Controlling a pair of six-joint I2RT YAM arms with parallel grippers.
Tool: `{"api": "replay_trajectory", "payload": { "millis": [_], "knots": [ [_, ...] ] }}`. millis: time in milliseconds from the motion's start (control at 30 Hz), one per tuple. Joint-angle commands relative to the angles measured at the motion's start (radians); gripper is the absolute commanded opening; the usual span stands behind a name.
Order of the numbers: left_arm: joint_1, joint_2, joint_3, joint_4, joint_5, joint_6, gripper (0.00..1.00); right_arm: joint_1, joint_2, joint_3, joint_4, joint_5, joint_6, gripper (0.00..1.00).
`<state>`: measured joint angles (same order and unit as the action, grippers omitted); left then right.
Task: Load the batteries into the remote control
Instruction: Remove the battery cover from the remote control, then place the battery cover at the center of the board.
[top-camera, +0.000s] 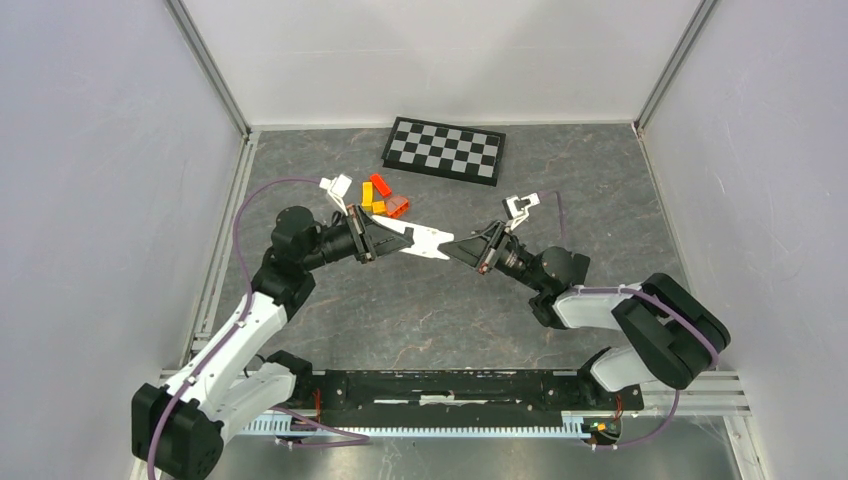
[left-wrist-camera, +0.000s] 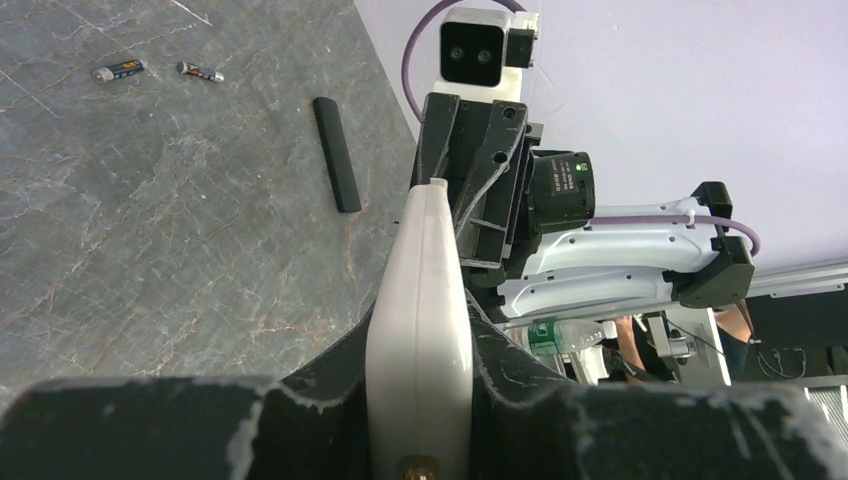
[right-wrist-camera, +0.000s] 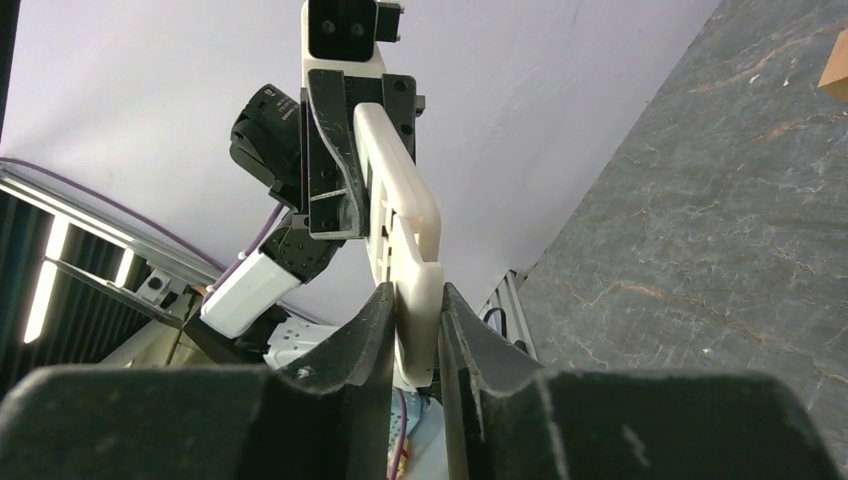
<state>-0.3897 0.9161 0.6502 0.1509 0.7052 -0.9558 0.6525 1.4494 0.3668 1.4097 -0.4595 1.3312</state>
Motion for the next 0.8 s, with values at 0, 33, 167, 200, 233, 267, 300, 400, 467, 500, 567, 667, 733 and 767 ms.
{"api": "replay_trajectory", "payload": {
  "millis": [0,33,167,200,233,267,300,400,467,500,567,667,733,767],
  "knots": [
    [0.0,0.012,0.055,0.032,-0.015,0.039,0.02,0.0,-0.027,0.022,-0.032,-0.027,-0.037,0.22],
    [-0.001,0.018,0.054,0.029,-0.016,0.043,0.02,0.001,-0.027,0.028,-0.025,-0.031,-0.026,0.18],
    [0.0,0.038,0.073,-0.058,-0.07,0.104,0.02,0.001,-0.038,0.036,-0.044,-0.036,-0.023,0.1],
    [0.0,0.042,0.084,-0.095,-0.094,0.132,0.02,0.001,-0.045,0.034,-0.066,-0.037,-0.034,0.08],
    [0.0,0.045,0.092,-0.139,-0.117,0.156,0.02,0.001,-0.054,0.032,-0.094,-0.035,-0.046,0.08],
    [-0.001,0.048,0.102,-0.187,-0.146,0.182,0.02,0.001,-0.061,0.027,-0.112,-0.032,-0.06,0.07],
    [-0.001,0.05,0.106,-0.215,-0.175,0.201,0.02,0.001,-0.068,0.02,-0.129,-0.029,-0.069,0.06],
    [-0.001,0.056,0.109,-0.277,-0.227,0.256,0.02,0.0,-0.089,0.003,-0.176,-0.032,-0.104,0.03],
    [0.0,0.063,0.104,-0.301,-0.251,0.28,0.02,0.001,-0.107,-0.019,-0.247,-0.025,-0.153,0.0],
    [-0.001,0.066,0.1,-0.306,-0.252,0.291,0.02,0.001,-0.115,-0.033,-0.308,-0.017,-0.187,0.0],
    [0.0,0.068,0.092,-0.307,-0.248,0.306,0.02,0.001,-0.13,-0.051,-0.449,0.016,-0.282,0.0],
    [0.0,0.063,0.08,-0.292,-0.224,0.322,0.02,0.001,-0.135,-0.074,-0.637,0.08,-0.419,0.0],
    [-0.001,0.058,0.068,-0.275,-0.201,0.322,0.02,0.001,-0.126,-0.088,-0.713,0.119,-0.479,0.0],
    [0.0,0.055,0.06,-0.26,-0.188,0.318,0.02,0.001,-0.122,-0.094,-0.736,0.133,-0.496,0.0]
  ]
}}
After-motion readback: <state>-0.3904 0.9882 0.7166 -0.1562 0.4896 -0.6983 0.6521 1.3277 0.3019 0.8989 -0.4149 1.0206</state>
